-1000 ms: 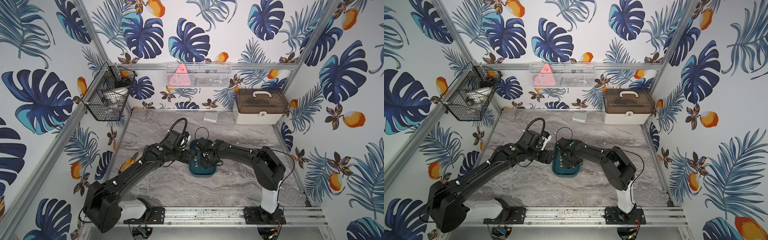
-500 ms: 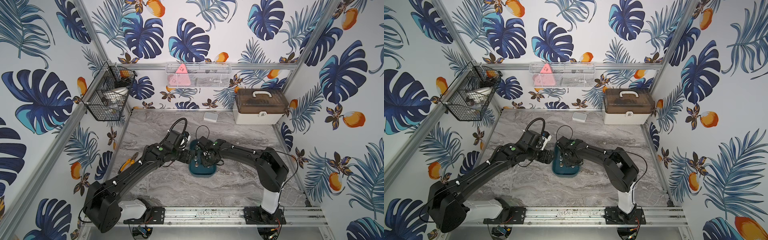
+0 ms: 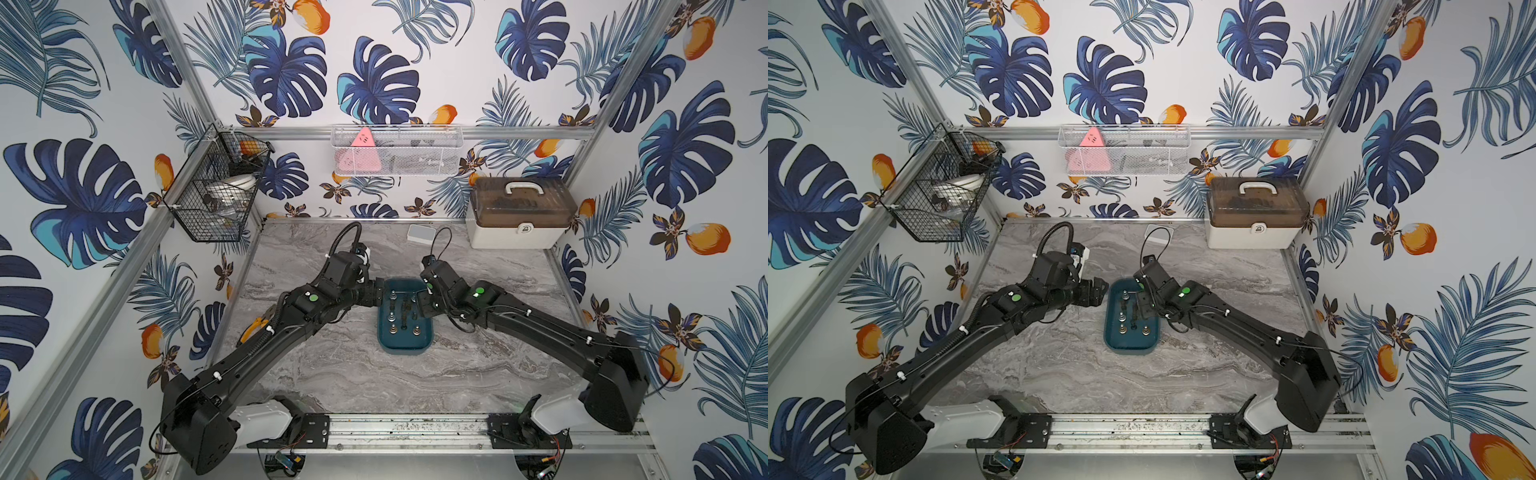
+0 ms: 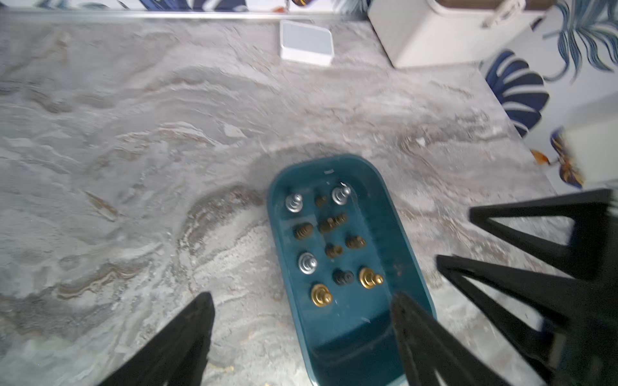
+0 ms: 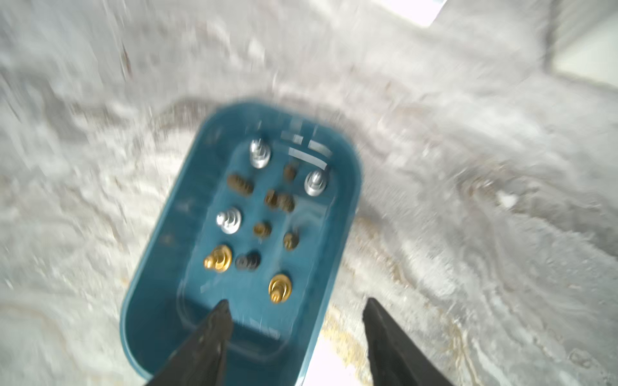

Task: Put the chess pieces into the storage box
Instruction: Reset both arms

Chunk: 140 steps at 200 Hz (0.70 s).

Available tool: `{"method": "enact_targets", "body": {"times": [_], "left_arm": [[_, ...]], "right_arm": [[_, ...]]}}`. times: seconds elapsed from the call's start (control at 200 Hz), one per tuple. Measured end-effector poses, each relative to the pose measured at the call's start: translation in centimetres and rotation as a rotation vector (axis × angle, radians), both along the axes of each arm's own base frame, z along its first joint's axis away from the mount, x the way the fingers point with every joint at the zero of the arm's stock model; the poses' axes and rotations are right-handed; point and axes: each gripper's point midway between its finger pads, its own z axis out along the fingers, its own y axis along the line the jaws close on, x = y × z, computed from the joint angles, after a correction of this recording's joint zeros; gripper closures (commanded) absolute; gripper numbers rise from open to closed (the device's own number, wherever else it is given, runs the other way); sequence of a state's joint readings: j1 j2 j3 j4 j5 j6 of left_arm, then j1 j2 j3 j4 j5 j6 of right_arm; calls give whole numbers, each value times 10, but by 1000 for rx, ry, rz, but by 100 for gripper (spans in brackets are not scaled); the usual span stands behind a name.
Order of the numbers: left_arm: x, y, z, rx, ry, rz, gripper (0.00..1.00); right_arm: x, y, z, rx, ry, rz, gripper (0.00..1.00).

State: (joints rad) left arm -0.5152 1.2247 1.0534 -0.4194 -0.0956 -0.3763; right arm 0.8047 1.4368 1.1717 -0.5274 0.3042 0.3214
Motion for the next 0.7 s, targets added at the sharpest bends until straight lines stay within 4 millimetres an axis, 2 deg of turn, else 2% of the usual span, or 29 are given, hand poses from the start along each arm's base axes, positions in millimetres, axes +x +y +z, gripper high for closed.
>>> {"method": "enact_targets", "body": {"times": [0.065, 0.135, 0.235, 0.3, 0.375, 0.455, 0.525, 0.615, 0.701], "left_arm": [[7, 14, 3, 13, -45, 79, 6], [12, 29, 2, 36, -95, 156, 4], [14, 53, -9, 90, -152, 265, 1], [10, 73, -20, 152, -182, 335, 1], [3, 95, -32, 220, -235, 410, 1], [-5, 115, -50, 297, -275, 453, 1], [-11, 127, -64, 363, -300, 466, 1], [-14, 140, -74, 425, -331, 491, 1], [-11, 148, -78, 455, -359, 511, 1]], "right_arm": [[9, -12, 19, 50, -91, -40, 24], [17, -31, 31, 81, -167, -88, 17], [29, -69, 37, 90, -262, -194, 8], [34, -97, 37, 88, -310, -276, 6], [37, -130, 30, 77, -351, -366, 4], [34, -155, 18, 73, -371, -435, 4], [27, -158, 2, 102, -377, -433, 4], [21, -160, -23, 111, -368, -424, 3], [20, -166, -32, 75, -381, -433, 3]]}}
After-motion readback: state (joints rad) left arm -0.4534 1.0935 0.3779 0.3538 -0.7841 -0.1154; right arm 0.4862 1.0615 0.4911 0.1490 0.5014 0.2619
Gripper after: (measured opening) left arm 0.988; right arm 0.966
